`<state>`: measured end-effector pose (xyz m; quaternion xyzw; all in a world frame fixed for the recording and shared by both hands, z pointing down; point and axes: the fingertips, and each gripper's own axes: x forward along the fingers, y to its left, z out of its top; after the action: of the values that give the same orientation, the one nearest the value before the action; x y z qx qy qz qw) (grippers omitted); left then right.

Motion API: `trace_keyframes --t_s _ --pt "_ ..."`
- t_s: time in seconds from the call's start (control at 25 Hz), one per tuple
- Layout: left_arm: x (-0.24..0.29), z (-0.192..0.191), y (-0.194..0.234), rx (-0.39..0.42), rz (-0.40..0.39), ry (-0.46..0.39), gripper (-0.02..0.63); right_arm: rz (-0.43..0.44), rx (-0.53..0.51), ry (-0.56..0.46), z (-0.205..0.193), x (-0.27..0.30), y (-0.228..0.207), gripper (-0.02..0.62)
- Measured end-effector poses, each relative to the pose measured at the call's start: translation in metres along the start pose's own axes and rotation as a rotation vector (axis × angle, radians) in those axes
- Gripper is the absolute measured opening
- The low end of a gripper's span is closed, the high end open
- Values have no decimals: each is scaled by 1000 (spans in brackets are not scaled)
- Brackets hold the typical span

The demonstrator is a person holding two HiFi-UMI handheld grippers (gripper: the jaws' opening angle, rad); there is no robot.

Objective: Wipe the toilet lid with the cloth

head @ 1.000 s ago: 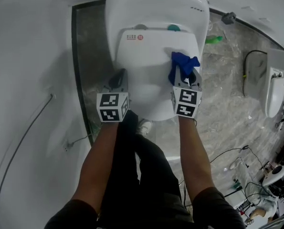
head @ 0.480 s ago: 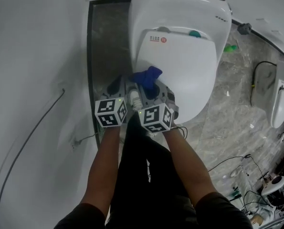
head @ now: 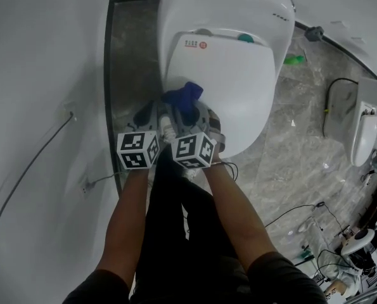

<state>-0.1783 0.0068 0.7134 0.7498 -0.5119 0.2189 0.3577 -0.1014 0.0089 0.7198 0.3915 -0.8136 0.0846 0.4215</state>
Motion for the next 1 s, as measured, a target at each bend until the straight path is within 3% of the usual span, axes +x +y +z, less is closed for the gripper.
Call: trace_keyframes --t_s 0.6,1.0 --pt "8 -20 -78 64 -98 37 11 -220 390 -19 -87 -55 -111 103" --pt "8 -35 -114 112 -158 67 11 -420 551 15 -166 -100 -171 103"
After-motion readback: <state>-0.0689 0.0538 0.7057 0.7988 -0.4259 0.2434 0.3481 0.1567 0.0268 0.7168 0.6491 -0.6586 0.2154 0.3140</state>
